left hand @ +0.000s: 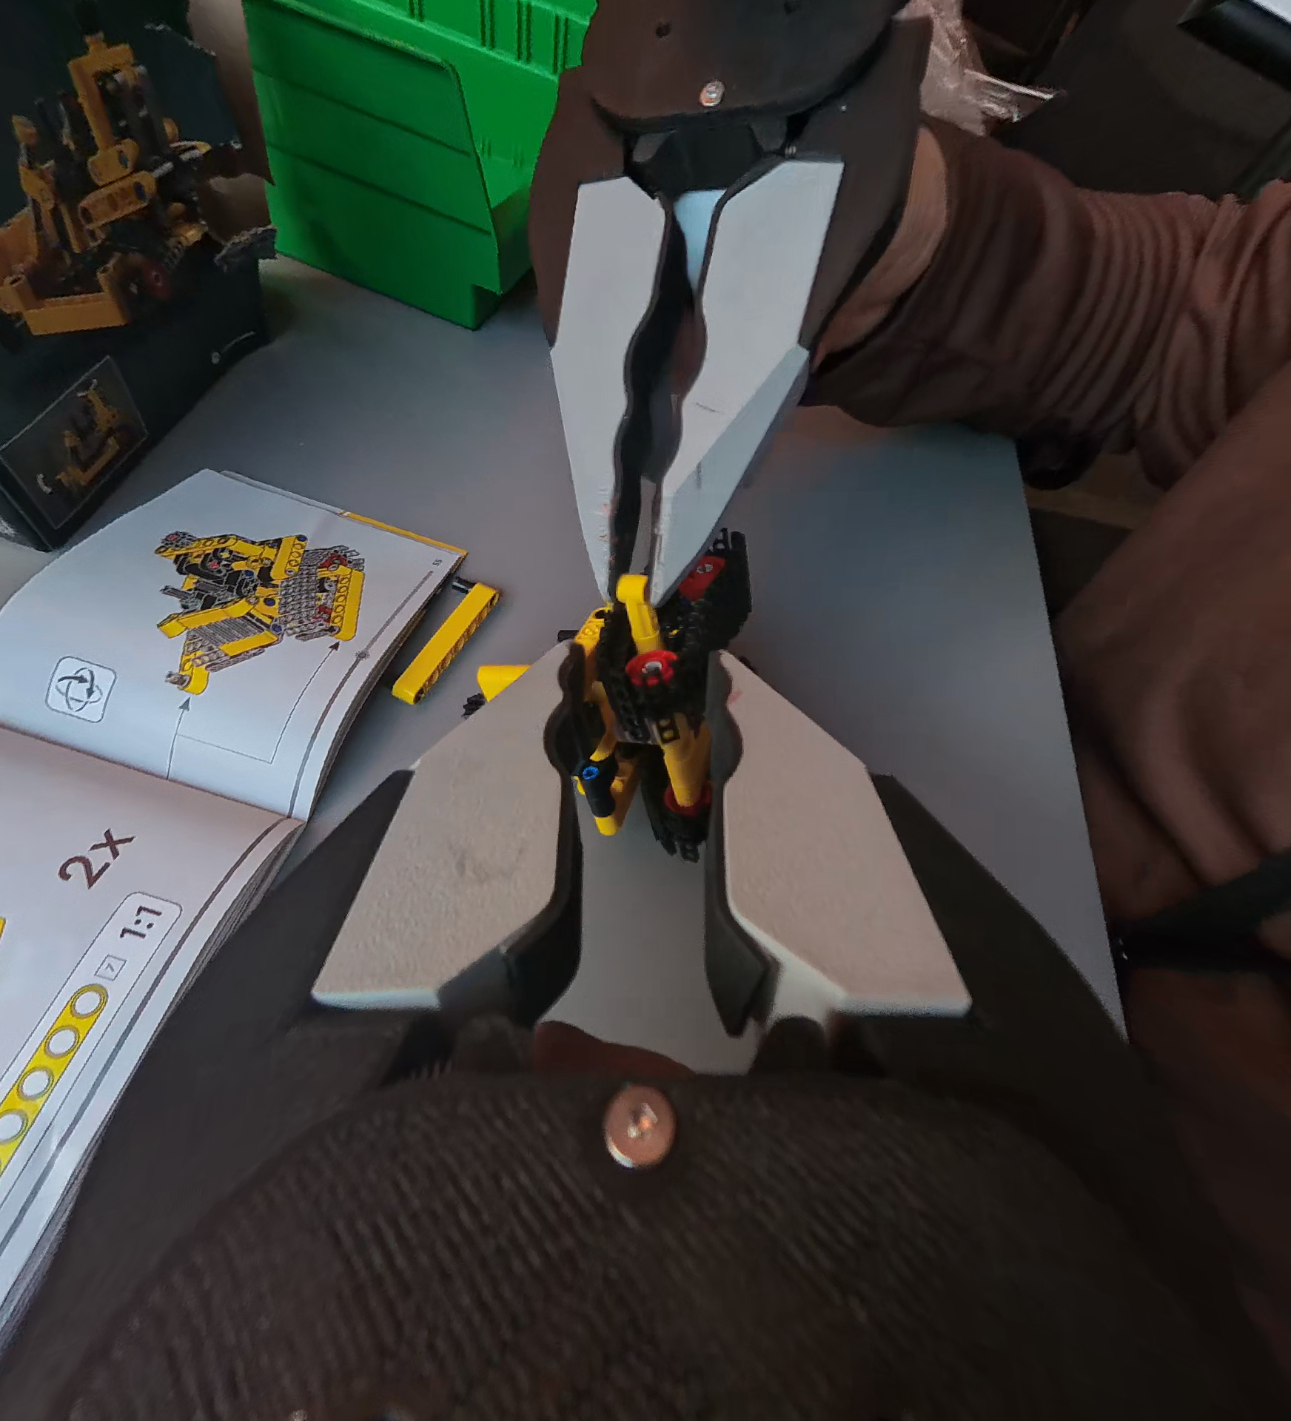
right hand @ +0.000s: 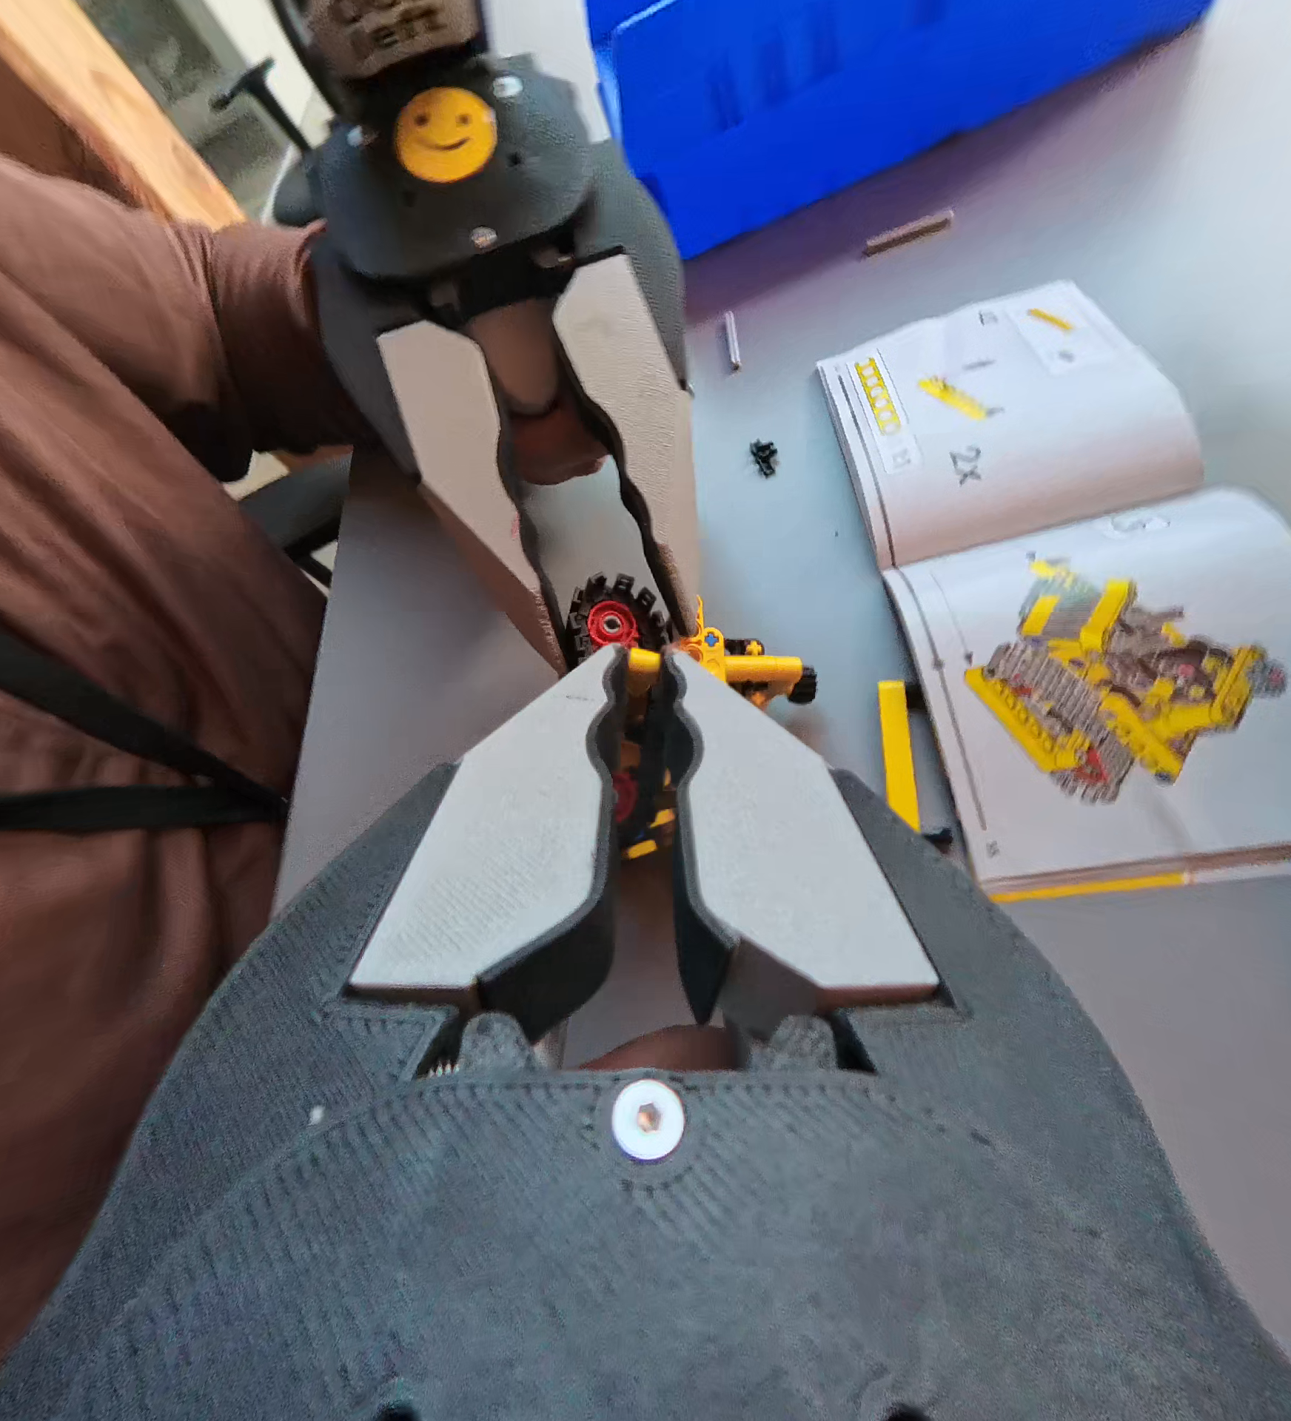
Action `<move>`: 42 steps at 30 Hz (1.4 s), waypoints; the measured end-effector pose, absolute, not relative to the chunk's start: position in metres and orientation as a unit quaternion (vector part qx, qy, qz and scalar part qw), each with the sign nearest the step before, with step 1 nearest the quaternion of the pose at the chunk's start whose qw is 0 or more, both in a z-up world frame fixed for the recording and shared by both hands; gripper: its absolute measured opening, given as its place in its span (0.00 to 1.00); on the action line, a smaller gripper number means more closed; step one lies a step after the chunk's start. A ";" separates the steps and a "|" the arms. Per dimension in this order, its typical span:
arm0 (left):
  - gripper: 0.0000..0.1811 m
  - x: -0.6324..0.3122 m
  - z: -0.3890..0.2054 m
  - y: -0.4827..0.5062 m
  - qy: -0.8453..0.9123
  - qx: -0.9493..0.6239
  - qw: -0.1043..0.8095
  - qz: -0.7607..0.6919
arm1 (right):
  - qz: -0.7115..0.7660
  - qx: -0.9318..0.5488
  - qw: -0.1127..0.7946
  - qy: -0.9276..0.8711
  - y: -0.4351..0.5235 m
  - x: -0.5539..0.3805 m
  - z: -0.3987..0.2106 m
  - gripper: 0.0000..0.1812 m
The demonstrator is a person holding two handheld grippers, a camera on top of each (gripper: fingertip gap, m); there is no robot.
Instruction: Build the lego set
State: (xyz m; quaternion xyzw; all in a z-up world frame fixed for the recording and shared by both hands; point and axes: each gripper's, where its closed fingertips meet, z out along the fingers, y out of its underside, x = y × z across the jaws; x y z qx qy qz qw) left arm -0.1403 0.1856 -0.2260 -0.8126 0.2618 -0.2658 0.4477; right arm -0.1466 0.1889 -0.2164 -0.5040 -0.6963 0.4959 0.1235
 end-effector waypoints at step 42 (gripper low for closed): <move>0.24 -0.135 -0.246 0.186 0.282 -0.841 0.424 -0.181 | 0.381 -0.554 0.168 -0.721 0.197 -0.151 -0.218 0.02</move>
